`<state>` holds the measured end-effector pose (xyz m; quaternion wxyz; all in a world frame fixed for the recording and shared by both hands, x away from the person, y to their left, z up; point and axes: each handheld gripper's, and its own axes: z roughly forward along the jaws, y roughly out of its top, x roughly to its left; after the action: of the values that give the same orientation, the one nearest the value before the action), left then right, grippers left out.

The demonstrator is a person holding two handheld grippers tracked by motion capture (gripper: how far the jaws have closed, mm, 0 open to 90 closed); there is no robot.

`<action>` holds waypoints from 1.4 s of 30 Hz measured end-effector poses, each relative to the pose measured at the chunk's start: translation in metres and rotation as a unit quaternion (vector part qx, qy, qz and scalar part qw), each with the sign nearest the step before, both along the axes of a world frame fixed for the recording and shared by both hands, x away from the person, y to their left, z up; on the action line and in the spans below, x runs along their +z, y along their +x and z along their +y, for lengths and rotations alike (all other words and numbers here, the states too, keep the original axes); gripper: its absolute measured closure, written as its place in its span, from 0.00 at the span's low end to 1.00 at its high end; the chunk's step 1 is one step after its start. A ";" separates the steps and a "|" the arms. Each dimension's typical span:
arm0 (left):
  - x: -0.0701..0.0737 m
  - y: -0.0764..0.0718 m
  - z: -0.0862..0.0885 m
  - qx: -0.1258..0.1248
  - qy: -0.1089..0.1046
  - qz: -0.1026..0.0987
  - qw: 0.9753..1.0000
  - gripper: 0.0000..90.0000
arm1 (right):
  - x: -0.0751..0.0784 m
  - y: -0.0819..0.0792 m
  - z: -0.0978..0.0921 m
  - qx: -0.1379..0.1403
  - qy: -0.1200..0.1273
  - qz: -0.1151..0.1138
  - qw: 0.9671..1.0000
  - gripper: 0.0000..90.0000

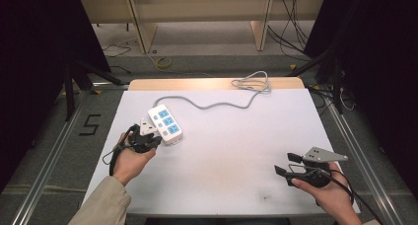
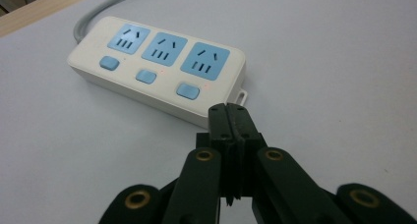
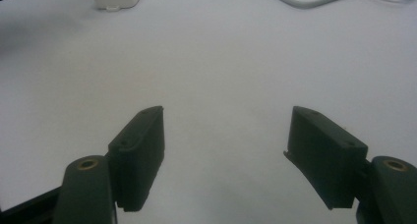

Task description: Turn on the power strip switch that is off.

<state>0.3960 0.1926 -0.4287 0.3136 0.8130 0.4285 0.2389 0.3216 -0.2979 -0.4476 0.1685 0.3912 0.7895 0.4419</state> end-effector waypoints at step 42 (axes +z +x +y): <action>-0.004 0.050 0.002 0.010 0.050 -0.014 0.999 1.00 | 0.000 -0.001 -0.001 -0.002 0.003 0.000 1.000 0.34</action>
<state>0.4458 0.1947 -0.4324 0.2763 0.8196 0.4199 0.2749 0.3210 -0.2988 -0.4476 0.1684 0.3928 0.7875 0.4440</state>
